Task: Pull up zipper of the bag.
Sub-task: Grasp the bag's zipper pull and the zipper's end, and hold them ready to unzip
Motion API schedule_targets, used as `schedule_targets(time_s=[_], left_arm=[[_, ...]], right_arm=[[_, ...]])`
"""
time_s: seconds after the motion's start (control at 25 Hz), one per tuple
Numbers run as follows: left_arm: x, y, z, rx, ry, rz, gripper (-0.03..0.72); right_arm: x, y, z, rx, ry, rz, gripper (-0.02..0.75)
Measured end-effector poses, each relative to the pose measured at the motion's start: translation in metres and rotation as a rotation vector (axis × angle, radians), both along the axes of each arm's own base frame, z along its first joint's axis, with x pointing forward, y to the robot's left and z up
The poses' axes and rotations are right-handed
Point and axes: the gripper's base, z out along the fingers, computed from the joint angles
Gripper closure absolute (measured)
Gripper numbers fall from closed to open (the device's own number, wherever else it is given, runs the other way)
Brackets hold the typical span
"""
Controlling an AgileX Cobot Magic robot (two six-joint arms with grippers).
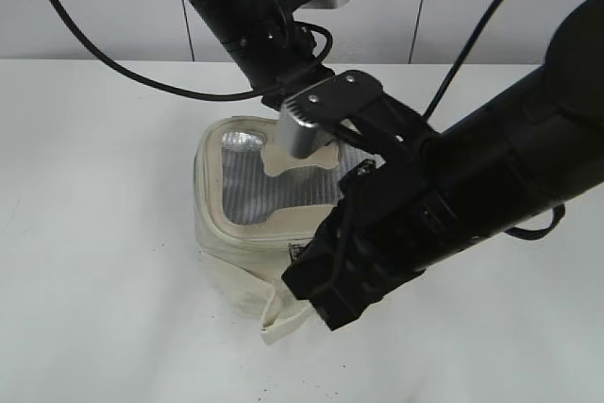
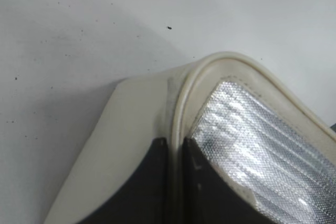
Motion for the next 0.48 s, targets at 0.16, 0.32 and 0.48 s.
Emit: schedule_targets(time_s=[0.16, 0.32, 0.48], left_arm=[[-0.001, 0.001, 0.002, 0.003, -0.005, -0.003, 0.643], [-0.003, 0.005, 0.012, 0.03, -0.038, -0.007, 0.582], [-0.011, 0.018, 0.04, 0.077, -0.093, 0.035, 0.449]], right_arm=[[0.0, -0.012, 0.011, -0.047, -0.019, -0.112, 0.468], [-0.001, -0.024, 0.025, -0.068, -0.032, -0.239, 0.246], [-0.005, -0.038, 0.038, -0.113, -0.092, -0.284, 0.154]])
